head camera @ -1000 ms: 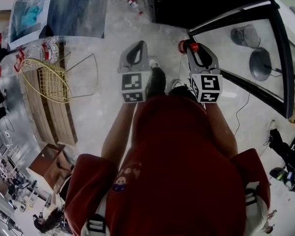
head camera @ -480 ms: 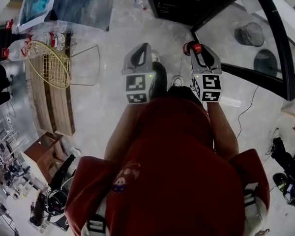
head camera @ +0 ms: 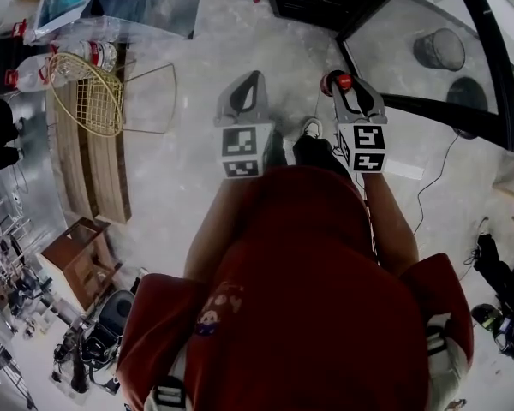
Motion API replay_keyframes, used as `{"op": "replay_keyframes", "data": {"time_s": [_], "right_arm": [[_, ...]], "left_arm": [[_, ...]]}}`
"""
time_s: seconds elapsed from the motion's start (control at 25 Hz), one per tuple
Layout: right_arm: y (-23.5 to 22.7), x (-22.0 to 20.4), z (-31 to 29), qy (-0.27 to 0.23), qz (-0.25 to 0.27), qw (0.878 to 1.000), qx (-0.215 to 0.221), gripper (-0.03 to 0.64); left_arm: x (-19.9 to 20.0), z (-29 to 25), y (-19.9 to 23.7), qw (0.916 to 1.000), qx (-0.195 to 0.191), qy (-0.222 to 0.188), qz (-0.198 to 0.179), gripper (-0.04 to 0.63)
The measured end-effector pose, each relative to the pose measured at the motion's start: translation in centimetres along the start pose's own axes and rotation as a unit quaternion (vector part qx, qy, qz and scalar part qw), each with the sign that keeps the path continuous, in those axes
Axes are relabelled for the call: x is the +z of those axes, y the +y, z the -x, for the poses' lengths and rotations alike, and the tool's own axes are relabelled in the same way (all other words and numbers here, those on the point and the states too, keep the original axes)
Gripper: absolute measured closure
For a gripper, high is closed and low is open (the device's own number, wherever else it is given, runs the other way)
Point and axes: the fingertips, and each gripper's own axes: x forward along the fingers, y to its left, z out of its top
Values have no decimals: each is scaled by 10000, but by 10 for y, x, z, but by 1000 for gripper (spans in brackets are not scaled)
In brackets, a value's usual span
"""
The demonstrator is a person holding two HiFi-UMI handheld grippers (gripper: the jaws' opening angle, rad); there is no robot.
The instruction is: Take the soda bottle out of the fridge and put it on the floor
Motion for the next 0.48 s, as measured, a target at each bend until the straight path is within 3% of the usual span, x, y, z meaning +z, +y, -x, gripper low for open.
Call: {"op": "replay_keyframes", "data": {"time_s": [0.24,0.48], "right_arm": [[24,-4,-15,139,58,9999,-44,485],[58,-11,-36,327,86,9994,-3,485]], "left_arm": [[-16,8,25,9996,-240,-21,125,594],[-31,18,60,9995,-139,57,270,595]]}}
